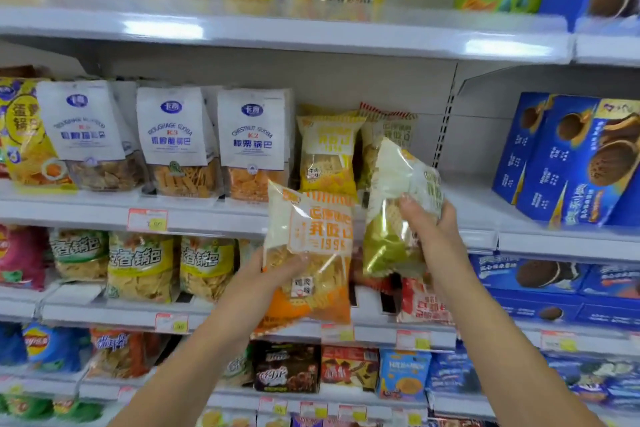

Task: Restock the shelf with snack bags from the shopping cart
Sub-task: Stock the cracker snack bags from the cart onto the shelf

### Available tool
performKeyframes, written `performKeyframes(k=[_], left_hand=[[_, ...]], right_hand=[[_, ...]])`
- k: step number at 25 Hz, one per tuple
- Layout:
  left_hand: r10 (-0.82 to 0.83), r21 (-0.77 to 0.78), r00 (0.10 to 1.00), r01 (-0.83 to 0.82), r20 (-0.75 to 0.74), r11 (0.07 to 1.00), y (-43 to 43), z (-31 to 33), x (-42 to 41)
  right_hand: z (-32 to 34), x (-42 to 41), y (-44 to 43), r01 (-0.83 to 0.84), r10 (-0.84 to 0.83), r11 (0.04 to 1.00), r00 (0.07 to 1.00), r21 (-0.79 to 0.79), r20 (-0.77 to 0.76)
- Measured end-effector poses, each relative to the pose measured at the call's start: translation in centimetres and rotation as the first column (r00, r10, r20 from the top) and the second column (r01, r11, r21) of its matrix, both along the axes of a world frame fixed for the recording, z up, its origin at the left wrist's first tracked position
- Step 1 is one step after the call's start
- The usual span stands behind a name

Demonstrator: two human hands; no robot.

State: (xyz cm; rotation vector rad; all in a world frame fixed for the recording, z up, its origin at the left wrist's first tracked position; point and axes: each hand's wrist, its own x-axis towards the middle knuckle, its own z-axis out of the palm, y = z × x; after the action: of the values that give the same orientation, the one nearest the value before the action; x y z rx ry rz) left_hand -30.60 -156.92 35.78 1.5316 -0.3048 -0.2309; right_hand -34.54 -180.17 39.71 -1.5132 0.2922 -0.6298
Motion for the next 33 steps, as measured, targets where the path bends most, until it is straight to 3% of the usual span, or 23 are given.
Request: performKeyframes(k=[4,8,11,16,20,25,27,29,31,33], left_hand=[[0.081,-0.107,0.997,-0.078,0.018,0.991,-0.1,2.8,2.1],[0.11,-0.161,0.993,-0.103,0.032,0.982,-0.5,3.4,3.2],[0.114,-0.158,0.993,-0.11,0.016,0.981,-0.8,3.3,3.6],[0.117,-0.175,0.993,-0.113,0.015,0.978,-1.7,3.3,4.4],[0.094,-0.202,0.995,-0.086,0.029,0.976,-3.1,3.6,5.3],[0.03,-0.224,0.998,-0.018,0.047,0.975,-6.1,4.4,5.8],[-0.02,-0.241,0.997,0.036,0.069,0.97,-7.4,5.1,5.8],[-0.063,-0.281,0.996,0.076,0.056,0.957,-9.0,5.7,6.1],[-0.129,-0.294,0.99,0.141,0.061,0.945,-11.2,6.3,6.0],[-0.181,-0.166,0.97,0.207,0.159,0.964,-14.0,7.1,5.5]], right_hand=[[4.1,5.5,-3.1,0.219,-0.206,0.932,0.976,-0.287,0.077],[4.2,10.9,-4.2,0.409,-0.441,0.728,0.894,-0.551,0.08],[3.0,13.2,-5.2,0.435,-0.56,0.624,0.828,-0.649,0.017],[1.8,14.7,-5.6,0.465,-0.605,0.47,0.789,-0.75,0.11],[1.6,15.6,-5.8,0.419,-0.644,0.382,0.76,-0.823,0.088],[2.5,14.5,-6.9,0.171,-0.571,0.473,0.807,-0.864,-0.152],[3.5,12.4,-6.7,0.243,-0.468,0.497,0.884,-0.833,-0.021],[3.8,8.5,-5.3,0.252,-0.222,0.687,0.966,-0.681,0.134],[4.1,4.2,-3.6,-0.071,0.095,0.901,0.995,-0.427,0.035],[3.8,2.5,-4.5,-0.23,0.227,0.946,0.973,-0.227,-0.039]])
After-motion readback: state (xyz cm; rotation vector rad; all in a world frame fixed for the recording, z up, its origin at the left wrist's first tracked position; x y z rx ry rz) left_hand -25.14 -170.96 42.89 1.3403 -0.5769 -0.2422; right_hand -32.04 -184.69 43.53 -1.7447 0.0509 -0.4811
